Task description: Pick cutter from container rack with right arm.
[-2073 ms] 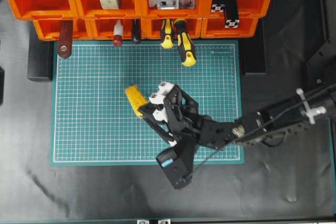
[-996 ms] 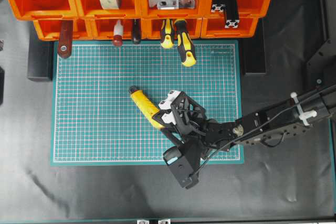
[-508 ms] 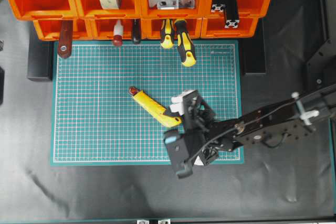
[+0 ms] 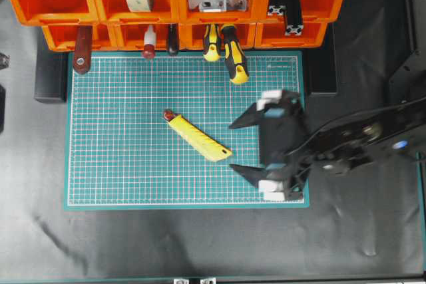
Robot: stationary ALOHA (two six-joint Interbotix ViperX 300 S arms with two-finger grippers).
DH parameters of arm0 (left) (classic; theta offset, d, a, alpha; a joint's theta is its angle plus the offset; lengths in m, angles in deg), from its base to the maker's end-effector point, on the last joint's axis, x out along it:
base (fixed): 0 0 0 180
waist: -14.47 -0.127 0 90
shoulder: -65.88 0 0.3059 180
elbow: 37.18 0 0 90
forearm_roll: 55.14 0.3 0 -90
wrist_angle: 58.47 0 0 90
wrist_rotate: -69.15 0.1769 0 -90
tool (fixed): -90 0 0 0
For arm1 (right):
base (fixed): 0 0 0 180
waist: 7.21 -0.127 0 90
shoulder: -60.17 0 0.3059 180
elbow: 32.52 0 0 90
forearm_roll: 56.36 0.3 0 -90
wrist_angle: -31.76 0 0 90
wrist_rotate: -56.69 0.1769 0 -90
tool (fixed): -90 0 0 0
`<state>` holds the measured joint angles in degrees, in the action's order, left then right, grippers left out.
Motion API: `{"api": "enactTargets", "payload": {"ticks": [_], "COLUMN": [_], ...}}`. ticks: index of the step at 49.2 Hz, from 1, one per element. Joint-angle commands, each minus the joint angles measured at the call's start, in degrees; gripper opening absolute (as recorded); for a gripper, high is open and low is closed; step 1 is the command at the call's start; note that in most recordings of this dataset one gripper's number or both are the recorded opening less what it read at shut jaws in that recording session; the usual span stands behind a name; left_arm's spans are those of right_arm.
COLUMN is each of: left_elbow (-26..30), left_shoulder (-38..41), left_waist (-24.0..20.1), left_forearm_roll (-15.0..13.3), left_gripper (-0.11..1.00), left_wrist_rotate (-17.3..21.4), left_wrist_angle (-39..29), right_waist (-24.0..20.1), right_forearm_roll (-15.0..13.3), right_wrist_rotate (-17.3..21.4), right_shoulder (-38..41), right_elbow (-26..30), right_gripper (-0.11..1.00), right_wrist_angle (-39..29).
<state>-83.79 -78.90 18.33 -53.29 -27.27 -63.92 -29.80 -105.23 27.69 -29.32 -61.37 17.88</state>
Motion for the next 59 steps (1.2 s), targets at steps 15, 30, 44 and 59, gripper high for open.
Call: {"api": "enactTargets", "payload": {"ticks": [15,30,44,59], "left_elbow": [0.79,0.88,0.53,0.53], "left_shoulder": [0.79,0.62,1.23,1.32], "left_waist": [0.18,0.18,0.18,0.18], "left_forearm_roll": [0.09,0.09,0.09,0.09], "left_gripper": [0.0,0.0,0.0,0.0], "left_wrist_rotate": [-0.09,-0.26,-1.32,-1.93], "left_wrist_angle": [-0.44,-0.44,-0.44,-1.32], "right_waist": [-0.88,-0.62,-0.44,-0.35], "right_forearm_roll": [0.09,-0.18,-2.11,-7.47], "right_wrist_rotate": [4.39,4.22,3.78,3.08], "right_shoulder": [-16.79,-30.59,-39.46,-40.96], "right_elbow": [-5.62,-11.07,-13.97,-15.03], "right_gripper": [0.79,0.79,0.77,0.77], "right_wrist_angle": [7.38,5.27,-3.08,-7.38]}}
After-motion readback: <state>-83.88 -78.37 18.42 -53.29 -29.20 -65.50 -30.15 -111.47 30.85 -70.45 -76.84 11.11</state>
